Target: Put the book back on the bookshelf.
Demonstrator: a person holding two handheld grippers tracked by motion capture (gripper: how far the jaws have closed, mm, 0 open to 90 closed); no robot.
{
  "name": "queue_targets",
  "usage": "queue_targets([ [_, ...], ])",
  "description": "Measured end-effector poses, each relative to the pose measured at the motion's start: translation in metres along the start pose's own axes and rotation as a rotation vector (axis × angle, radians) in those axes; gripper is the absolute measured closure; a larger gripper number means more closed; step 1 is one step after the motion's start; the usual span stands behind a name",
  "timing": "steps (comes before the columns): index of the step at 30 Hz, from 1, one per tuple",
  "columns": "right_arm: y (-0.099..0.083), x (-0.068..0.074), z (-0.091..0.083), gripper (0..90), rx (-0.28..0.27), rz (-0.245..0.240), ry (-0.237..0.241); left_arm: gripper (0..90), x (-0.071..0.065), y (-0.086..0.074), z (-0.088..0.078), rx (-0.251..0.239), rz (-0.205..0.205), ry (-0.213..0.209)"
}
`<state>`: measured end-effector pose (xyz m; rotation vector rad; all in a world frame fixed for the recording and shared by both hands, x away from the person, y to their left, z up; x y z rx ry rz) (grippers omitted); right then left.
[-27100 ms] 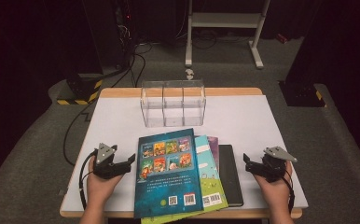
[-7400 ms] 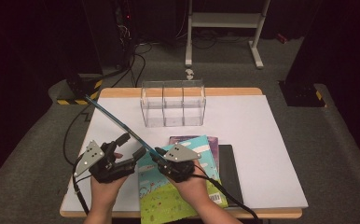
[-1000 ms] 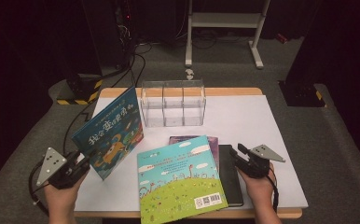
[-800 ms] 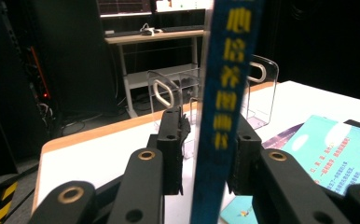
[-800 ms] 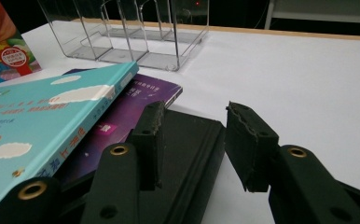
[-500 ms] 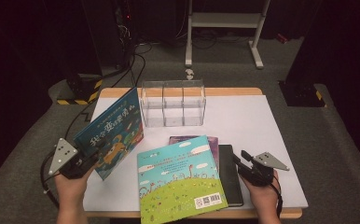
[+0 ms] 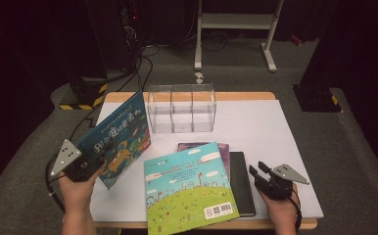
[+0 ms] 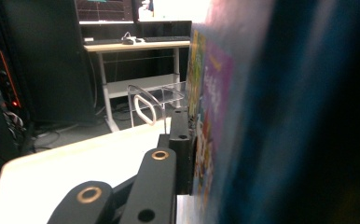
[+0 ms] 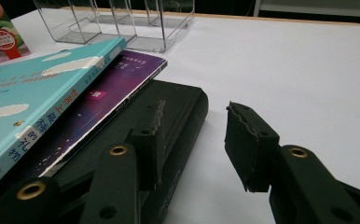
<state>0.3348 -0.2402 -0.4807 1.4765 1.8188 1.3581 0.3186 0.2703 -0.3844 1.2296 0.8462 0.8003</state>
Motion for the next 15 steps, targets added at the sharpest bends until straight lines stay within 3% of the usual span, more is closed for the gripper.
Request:
queue_targets([
  [7, 0.005, 0.001, 0.002, 57.0, 0.016, -0.032, -0.005, 82.5, -0.007, 0.0, 0.003, -0.001, 0.009, 0.048],
  [9, 0.008, 0.0, 0.002, 57.0, 0.026, -0.02, 0.011, 82.8, -0.009, 0.0, 0.004, 0.002, 0.014, 0.057],
  [12, 0.01, 0.001, 0.001, 57.1, 0.041, -0.073, 0.008, 83.0, -0.013, 0.001, 0.006, 0.003, 0.014, 0.073],
  [15, 0.008, -0.003, -0.002, 57.2, 0.013, -0.033, 0.032, 83.2, -0.013, 0.005, 0.013, 0.002, -0.004, 0.103],
])
Point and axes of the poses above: each handheld gripper's, and its own axes: z roughly forward along the jaws, y roughly out of its top, x roughly to its left, the point moved 1 cm from there along z, roughly forward along the jaws, and after that the axes turned 11 degrees about z, right-handed, at the moved point
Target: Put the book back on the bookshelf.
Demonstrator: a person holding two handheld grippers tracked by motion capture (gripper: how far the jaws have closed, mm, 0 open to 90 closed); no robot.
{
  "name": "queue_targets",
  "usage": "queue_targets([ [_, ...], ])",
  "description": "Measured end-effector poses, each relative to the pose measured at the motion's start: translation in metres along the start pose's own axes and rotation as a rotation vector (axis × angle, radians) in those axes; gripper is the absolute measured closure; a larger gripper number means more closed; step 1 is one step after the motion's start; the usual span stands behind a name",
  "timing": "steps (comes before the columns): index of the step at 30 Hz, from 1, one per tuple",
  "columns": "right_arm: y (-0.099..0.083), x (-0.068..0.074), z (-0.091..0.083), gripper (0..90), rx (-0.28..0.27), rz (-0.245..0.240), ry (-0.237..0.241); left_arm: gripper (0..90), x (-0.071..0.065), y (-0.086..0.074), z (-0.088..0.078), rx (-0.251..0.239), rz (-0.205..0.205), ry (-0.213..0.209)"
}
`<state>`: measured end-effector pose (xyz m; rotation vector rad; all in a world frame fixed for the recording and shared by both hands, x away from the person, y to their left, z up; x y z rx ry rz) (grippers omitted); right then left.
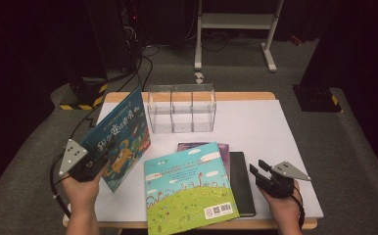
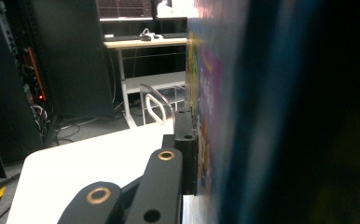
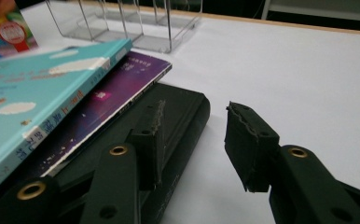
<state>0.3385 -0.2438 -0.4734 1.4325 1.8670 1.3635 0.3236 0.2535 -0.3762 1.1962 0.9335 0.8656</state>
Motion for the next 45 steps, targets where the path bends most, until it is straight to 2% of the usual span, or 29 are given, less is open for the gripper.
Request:
queue_targets([
  [2, -0.004, -0.002, 0.0, 57.4, -0.006, 0.005, 0.011, 83.2, -0.001, 0.004, 0.006, 0.007, -0.011, 0.014],
  [6, -0.007, -0.005, -0.001, 57.6, -0.001, 0.001, 0.025, 83.3, -0.008, 0.015, 0.021, 0.04, -0.006, 0.009],
  [11, -0.006, -0.006, -0.005, 57.8, -0.013, -0.006, 0.041, 83.3, -0.02, 0.025, 0.039, 0.043, 0.005, 0.022],
  [15, -0.006, -0.007, -0.008, 58.0, -0.023, 0.004, 0.05, 83.3, -0.026, 0.031, 0.058, 0.043, -0.02, 0.032],
  [25, -0.006, -0.007, -0.012, 58.2, -0.034, 0.014, 0.06, 83.2, -0.036, 0.035, 0.1, 0.035, -0.021, 0.076],
  [38, -0.006, -0.007, -0.013, 58.8, -0.04, 0.02, 0.068, 83.2, -0.032, 0.031, 0.146, 0.031, -0.013, 0.147],
  [45, -0.005, -0.008, -0.014, 58.9, -0.043, 0.027, 0.071, 83.2, -0.029, 0.026, 0.167, 0.022, -0.011, 0.17],
])
Point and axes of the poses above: each handheld gripper's, and its own axes: z roughly forward along the jaws, y roughly out of its top, x roughly to its left, the point moved 1 cm from there along z, roughly forward along the jaws, and after that the axes turned 11 degrees about z, right-handed, at the moved point
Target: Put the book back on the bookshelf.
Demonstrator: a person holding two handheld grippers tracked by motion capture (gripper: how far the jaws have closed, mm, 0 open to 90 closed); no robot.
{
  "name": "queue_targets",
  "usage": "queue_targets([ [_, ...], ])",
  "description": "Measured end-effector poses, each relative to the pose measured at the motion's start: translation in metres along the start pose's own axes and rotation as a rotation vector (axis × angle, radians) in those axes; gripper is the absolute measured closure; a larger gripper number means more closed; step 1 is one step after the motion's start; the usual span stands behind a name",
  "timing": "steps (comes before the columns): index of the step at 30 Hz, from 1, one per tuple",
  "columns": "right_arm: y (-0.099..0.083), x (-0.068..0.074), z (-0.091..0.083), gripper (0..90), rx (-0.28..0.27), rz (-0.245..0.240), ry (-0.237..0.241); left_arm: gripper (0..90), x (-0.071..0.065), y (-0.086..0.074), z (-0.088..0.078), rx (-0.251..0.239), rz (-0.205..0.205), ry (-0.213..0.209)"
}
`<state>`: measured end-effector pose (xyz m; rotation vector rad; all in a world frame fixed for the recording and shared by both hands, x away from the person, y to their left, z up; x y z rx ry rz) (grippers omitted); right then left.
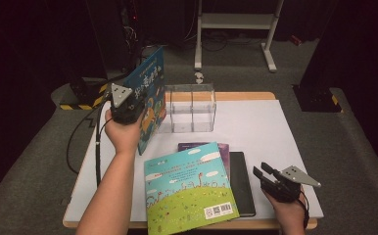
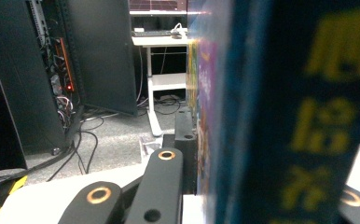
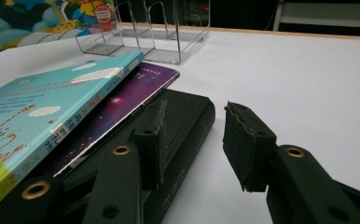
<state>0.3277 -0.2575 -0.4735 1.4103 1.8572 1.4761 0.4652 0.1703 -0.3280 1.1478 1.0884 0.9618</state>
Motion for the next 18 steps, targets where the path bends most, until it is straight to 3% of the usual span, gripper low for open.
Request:
queue_targets([
  [10, 0.0, 0.001, 0.0, 59.1, 0.0, -0.004, 0.005, 83.2, -0.001, -0.008, 0.021, -0.01, -0.011, 0.027],
  [18, -0.001, 0.002, 0.001, 59.5, 0.003, -0.008, 0.012, 83.2, -0.001, -0.013, 0.029, -0.014, 0.001, 0.041],
])
Point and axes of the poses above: each handheld gripper's, and its own axes: z roughly forward along the jaws, y roughly out of its top, x roughly to its left, the point moved 1 cm from there along z, roughly forward along the jaws, and after that the axes turned 11 degrees about z, right-handed, at the moved point
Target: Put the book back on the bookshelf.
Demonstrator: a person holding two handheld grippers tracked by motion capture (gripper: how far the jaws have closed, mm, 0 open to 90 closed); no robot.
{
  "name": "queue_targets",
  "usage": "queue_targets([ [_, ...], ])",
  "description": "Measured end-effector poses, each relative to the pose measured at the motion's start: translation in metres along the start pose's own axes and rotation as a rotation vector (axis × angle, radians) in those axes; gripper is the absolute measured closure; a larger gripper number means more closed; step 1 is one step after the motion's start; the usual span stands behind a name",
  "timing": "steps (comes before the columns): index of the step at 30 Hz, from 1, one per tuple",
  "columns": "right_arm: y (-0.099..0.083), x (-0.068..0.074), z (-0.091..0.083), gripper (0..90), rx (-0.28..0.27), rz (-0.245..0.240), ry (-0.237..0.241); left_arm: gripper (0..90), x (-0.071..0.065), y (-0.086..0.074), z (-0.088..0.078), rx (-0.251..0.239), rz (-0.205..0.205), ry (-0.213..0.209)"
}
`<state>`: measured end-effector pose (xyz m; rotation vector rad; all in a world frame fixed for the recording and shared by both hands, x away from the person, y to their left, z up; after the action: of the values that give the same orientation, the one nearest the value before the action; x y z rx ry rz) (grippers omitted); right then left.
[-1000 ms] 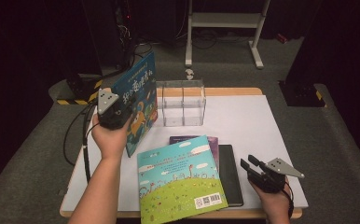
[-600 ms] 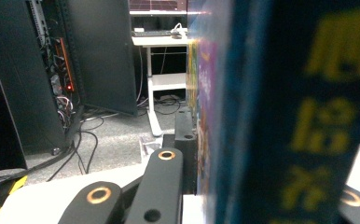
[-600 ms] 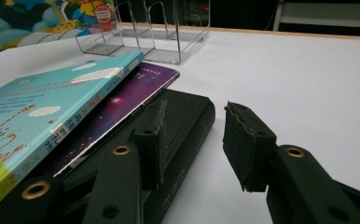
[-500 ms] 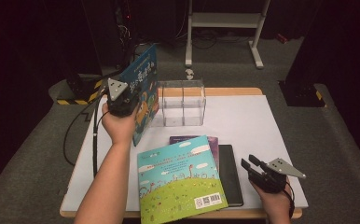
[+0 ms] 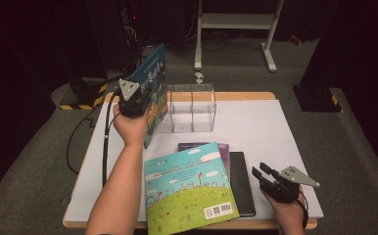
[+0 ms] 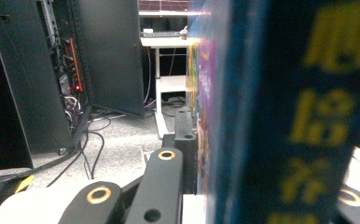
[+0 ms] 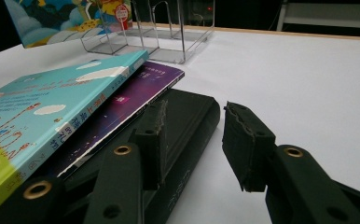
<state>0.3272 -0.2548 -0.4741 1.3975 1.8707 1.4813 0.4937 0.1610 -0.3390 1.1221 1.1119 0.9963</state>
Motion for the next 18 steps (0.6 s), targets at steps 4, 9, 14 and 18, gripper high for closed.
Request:
queue_targets([
  [4, 0.0, 0.0, 0.0, 59.5, 0.001, 0.0, 0.001, 83.2, 0.0, -0.004, 0.003, -0.004, 0.001, 0.008],
  [9, 0.0, 0.0, 0.001, 59.7, 0.003, -0.003, 0.003, 83.2, 0.001, -0.01, 0.002, -0.011, 0.002, 0.005],
  [14, -0.001, 0.002, 0.001, 59.7, 0.006, -0.007, 0.005, 83.1, 0.005, -0.015, 0.0, -0.014, 0.0, 0.014],
  [18, -0.001, 0.003, 0.002, 59.7, 0.006, -0.008, 0.008, 83.0, 0.006, -0.018, -0.005, -0.022, 0.001, 0.015],
])
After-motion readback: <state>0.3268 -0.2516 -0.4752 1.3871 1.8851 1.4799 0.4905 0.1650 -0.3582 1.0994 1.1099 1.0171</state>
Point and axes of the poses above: each handheld gripper's, and its own axes: z roughly forward along the jaws, y roughly out of its top, x roughly to its left, the point moved 1 cm from there along z, roughly forward along the jaws, and after that the axes turned 11 degrees about z, right-handed, at the moved point
